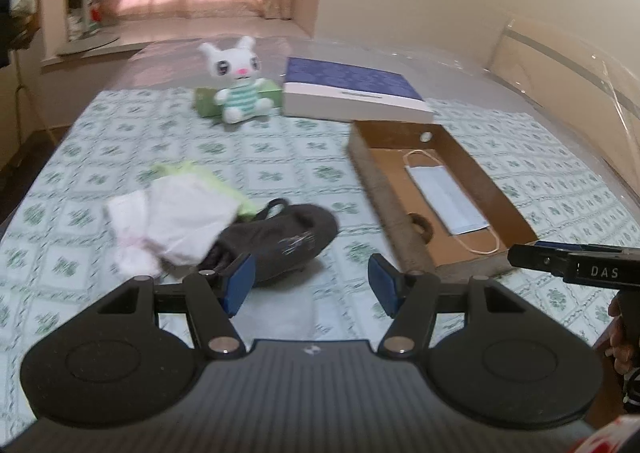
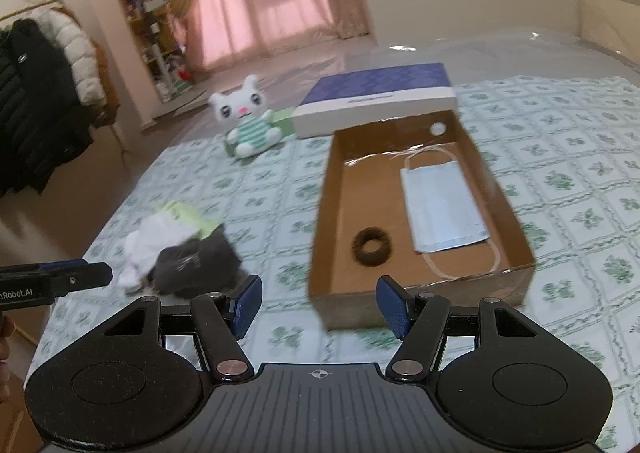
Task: Organize soft objects
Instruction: 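Move both grippers back toward the pile of cloths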
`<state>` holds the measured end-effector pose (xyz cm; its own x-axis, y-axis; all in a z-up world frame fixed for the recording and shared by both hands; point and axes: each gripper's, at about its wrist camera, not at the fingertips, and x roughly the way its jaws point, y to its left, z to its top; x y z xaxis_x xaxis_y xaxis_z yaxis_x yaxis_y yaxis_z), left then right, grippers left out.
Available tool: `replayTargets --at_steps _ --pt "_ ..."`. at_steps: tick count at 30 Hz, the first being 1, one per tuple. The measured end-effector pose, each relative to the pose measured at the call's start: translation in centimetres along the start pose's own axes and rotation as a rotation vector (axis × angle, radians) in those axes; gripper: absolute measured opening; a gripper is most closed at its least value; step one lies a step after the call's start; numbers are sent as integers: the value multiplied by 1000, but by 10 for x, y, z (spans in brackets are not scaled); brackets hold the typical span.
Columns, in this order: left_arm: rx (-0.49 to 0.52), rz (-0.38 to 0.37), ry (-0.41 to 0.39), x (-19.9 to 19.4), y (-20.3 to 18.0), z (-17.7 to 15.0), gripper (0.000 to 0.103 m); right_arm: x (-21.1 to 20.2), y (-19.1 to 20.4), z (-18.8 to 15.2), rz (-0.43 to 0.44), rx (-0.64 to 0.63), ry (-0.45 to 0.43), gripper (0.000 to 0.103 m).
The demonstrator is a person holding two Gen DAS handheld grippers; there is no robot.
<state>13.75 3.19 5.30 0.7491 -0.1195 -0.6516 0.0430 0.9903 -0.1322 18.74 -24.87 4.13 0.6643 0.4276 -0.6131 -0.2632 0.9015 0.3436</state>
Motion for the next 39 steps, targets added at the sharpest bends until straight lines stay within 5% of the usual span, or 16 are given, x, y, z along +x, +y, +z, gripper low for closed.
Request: replayTargets --at_steps 22,39 --pt "-87 182 15 -4 66 -28 59 89 96 -20 134 -149 124 63" --pt "-77 199 35 45 84 -14 59 162 105 2 127 31 123 63"
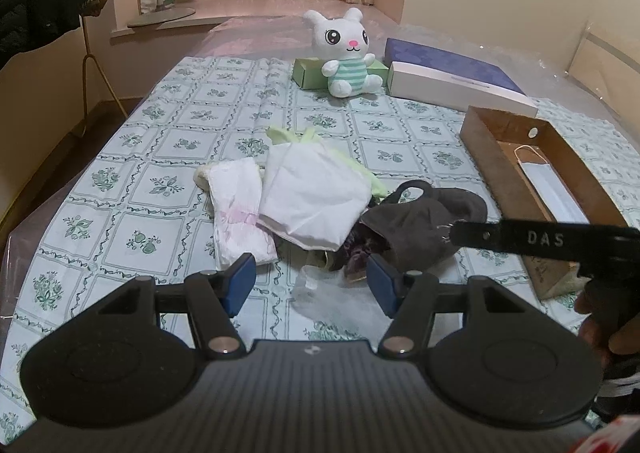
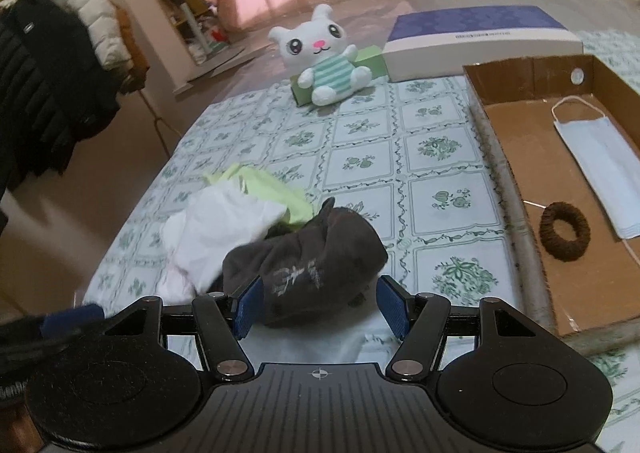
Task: Organize soft objects
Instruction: 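Move both grippers back toward the pile of cloths, then grasp the dark grey fabric item with the right gripper and lift it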
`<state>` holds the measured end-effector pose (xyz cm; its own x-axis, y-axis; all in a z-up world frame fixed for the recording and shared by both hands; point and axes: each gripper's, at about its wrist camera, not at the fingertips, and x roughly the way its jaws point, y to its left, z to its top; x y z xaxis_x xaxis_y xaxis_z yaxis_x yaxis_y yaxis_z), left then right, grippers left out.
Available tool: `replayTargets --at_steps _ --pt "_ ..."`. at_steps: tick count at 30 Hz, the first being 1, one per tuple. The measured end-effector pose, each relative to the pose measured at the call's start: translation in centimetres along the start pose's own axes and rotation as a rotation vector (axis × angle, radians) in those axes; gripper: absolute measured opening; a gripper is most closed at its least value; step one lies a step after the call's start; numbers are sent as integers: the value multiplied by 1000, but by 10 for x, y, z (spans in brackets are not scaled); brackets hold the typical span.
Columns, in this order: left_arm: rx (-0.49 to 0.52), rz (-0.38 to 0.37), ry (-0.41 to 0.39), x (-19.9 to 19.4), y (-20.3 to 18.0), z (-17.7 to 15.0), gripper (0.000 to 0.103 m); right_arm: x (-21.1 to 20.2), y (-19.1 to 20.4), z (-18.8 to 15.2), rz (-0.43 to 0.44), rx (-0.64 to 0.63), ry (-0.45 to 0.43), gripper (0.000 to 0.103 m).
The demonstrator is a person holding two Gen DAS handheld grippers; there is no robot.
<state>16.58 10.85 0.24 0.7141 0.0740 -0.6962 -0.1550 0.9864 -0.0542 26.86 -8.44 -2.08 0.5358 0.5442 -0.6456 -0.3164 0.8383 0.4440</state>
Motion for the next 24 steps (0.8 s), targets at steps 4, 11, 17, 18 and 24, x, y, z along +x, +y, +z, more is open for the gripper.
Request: replayTargets --at_steps 4,11,17,18,24 --pt "2 1 10 7 1 1 58 15 -6 6 -10 80 -3 62" --pt "0 5 28 12 4 -3 58 21 -12 4 21 97 -10 5" --pt "1 6 26 11 7 -4 58 -25 -13 15 73 36 -120 4" --pt "2 6 24 11 6 -4 58 -32 -14 19 83 39 -136 4" --pt "44 -6 2 12 -3 -1 58 -70 -22 38 111 52 -215 4"
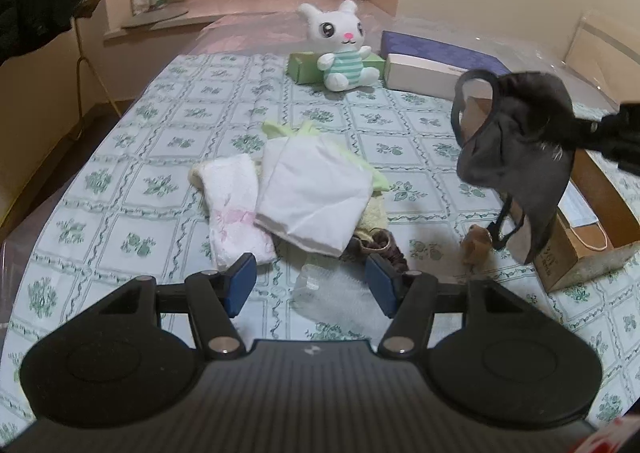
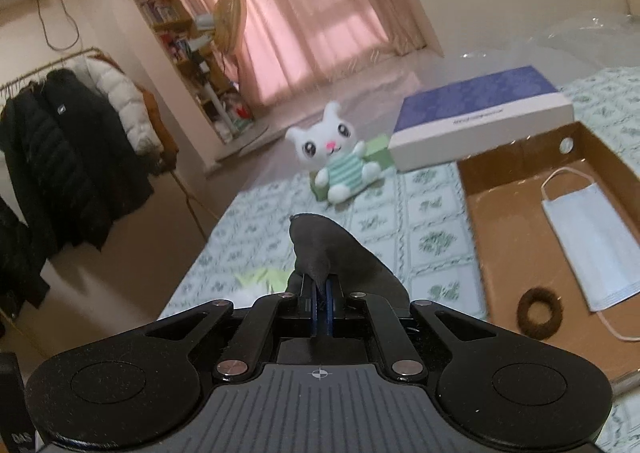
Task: Organize soft objects
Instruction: 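Grasp the dark grey fabric item with the right gripper and lift it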
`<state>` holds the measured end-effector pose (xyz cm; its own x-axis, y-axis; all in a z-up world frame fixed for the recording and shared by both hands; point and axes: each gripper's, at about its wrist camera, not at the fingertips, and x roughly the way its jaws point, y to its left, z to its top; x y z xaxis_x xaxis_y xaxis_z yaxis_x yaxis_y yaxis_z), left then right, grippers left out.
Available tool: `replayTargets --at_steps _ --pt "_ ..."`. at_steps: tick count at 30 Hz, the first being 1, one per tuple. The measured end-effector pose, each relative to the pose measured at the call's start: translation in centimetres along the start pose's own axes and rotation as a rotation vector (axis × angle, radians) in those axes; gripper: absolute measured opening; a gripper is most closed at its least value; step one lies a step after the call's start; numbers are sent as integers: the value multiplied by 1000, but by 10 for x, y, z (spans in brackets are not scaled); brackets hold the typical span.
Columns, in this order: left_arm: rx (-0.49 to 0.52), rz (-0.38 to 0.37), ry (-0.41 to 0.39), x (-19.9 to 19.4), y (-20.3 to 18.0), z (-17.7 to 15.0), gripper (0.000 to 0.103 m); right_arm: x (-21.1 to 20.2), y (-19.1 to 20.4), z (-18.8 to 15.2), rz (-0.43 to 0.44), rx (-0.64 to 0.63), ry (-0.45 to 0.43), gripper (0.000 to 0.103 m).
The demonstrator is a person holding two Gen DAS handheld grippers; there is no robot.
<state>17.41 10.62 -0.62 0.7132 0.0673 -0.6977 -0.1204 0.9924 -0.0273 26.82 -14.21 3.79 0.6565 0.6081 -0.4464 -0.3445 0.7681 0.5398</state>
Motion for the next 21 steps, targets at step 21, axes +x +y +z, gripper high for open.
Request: replayTargets --at_steps 21 --pt "238 -20 -19 74 -21 29 56 12 -21 33 -4 25 -37 4"
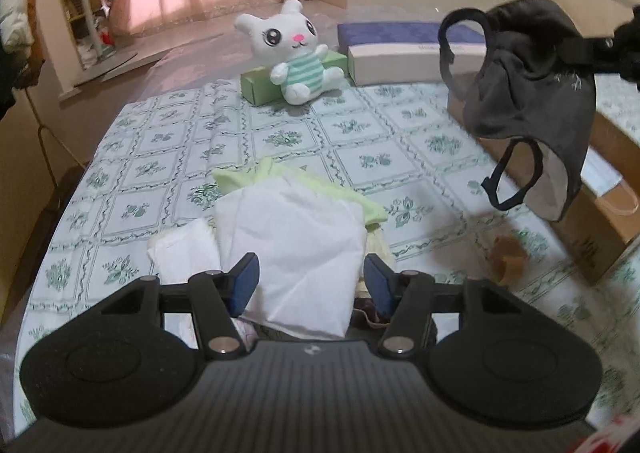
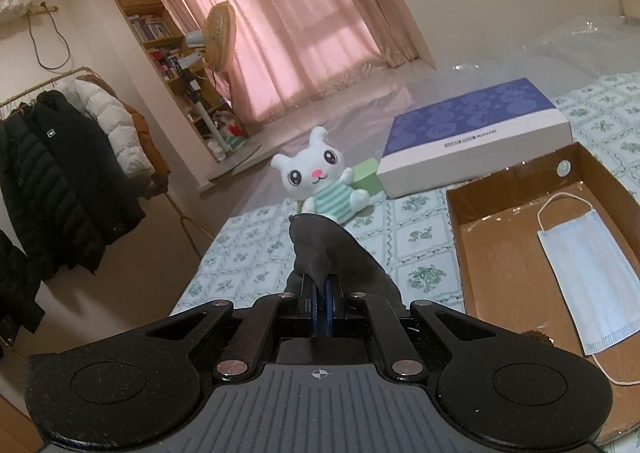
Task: Organize soft objects
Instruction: 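Grasp the dark grey fabric item with the right gripper and lift it, then grasp the white cloth with the left gripper while the right holds the grey item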
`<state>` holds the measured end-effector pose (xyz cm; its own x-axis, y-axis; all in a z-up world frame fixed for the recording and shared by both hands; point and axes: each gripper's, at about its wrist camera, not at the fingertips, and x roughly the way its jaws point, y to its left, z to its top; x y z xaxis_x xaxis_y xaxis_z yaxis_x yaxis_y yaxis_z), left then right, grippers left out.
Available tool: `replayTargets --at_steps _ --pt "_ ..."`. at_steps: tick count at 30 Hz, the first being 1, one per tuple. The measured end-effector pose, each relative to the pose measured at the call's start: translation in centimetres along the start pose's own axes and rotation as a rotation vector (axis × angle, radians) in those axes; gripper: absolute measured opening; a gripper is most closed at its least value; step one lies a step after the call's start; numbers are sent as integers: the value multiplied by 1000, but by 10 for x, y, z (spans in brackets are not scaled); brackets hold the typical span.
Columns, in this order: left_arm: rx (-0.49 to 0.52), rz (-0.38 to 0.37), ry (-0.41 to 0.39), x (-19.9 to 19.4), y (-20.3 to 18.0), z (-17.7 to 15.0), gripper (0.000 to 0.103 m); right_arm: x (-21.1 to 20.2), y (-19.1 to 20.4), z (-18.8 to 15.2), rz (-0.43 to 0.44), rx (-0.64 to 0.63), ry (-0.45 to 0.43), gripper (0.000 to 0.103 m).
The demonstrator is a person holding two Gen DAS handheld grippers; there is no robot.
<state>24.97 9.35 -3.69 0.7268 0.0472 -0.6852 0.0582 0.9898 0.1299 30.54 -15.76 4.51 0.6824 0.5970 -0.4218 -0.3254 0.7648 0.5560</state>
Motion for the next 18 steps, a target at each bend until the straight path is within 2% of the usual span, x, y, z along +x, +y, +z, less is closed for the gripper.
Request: replayTargets --at_steps 4,8,9,11,13,15,18 --pt "71 -1 13 10 -12 -2 61 8 -7 -3 -13 7 23 4" --pt "127 63 52 27 -21 -5 60 13 -11 -6 -19 12 40 4" --pt "139 76 59 30 -22 -7 57 14 -12 -7 -18 13 43 4" --pt "148 99 72 35 -22 -9 41 15 -13 -9 -19 15 49 4" --pt "133 87 70 34 -19 -9 19 15 -14 -9 -20 16 55 4" --pt "116 79 45 26 -16 -7 10 13 -15 -10 -21 15 56 4" --pt "67 59 -14 6 -7 -1 8 10 -15 -9 -18 13 50 4"
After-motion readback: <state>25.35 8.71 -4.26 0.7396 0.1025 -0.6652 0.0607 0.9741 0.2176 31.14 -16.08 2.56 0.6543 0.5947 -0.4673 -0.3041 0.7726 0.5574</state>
